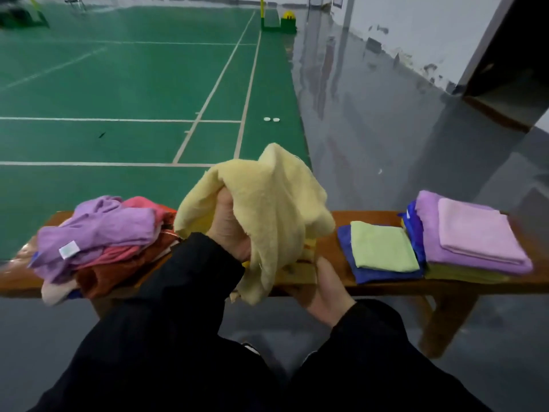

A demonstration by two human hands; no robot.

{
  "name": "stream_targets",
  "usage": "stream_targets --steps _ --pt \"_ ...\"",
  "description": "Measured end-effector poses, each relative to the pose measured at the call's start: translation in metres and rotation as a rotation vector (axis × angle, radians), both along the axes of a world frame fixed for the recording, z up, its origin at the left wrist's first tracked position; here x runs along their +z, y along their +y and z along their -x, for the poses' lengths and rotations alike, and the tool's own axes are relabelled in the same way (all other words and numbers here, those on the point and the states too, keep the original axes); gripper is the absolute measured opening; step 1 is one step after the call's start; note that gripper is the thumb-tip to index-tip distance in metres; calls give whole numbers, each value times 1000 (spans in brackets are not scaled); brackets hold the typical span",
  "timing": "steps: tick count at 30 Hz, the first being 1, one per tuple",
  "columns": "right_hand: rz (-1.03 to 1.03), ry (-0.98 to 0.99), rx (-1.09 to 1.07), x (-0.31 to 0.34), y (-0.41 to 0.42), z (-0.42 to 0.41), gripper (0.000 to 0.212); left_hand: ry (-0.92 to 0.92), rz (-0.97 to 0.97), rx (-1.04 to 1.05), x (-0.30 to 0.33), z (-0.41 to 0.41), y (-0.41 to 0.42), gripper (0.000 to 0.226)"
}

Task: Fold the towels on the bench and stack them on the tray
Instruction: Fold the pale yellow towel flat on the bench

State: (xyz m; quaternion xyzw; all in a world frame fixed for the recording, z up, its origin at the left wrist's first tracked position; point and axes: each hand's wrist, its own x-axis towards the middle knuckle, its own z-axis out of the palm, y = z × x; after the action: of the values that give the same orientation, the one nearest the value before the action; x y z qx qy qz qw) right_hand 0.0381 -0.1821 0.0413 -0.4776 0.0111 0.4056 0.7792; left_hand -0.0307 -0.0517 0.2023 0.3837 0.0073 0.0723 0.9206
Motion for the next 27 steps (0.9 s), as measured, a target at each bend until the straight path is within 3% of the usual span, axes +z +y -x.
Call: stream_targets --steps 3,5,7,10,13,16,19,24,27 --pt "288 -319 -239 24 6 -11 38 -91 -20 -32 3 -2 8 46" --pt "289 -427 -302 29 8 -14 36 -64 -29 0 7 -2 13 41" --pt "160 -340 -189 49 14 -12 49 -25 -62 108 12 1 11 31" --pt "25 -189 -75 69 17 -11 71 45 -111 194 14 1 4 75" --pt "-106 -99 -82 77 12 -21 78 93 -188 204 11 0 14 83" --pt "-221 -110 -3 90 1 -25 73 194 -270 211 3 -4 36 65" --pt "-276 -115 -76 100 -12 -43 56 278 -292 328 -2 -9 50 36" --pt "-265 -116 -176 118 -28 -68 50 287 -87 107 -15 -6 89 19" --pt "-152 -269 -211 134 -36 -78 44 334 8 125 -24 2 111 22"
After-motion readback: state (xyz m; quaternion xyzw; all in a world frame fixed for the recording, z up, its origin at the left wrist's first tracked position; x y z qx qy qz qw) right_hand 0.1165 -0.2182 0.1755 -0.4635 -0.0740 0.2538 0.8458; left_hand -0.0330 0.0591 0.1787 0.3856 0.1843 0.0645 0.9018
